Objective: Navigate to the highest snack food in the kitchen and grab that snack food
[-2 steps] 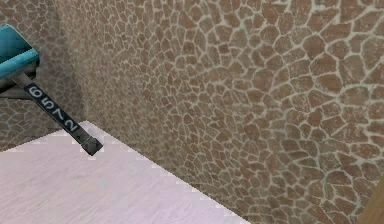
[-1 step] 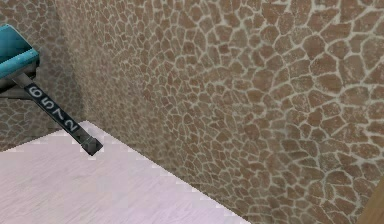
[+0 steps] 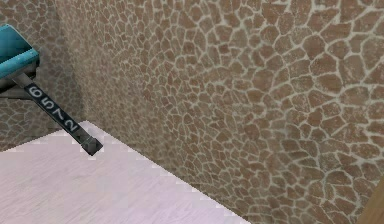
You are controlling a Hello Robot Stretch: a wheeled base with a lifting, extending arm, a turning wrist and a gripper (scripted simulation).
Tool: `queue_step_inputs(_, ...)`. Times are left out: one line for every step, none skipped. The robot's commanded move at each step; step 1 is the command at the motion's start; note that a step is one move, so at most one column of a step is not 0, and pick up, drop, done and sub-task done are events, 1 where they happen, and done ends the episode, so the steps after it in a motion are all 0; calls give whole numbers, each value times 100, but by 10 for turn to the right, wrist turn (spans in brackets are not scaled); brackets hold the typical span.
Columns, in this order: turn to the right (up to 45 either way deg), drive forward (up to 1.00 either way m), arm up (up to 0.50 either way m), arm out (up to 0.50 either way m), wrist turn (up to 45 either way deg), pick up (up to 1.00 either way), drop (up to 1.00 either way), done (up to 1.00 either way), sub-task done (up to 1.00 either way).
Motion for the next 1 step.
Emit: queue_step_inputs(0, 0, 0, 0, 450, 0, 0, 0, 0)
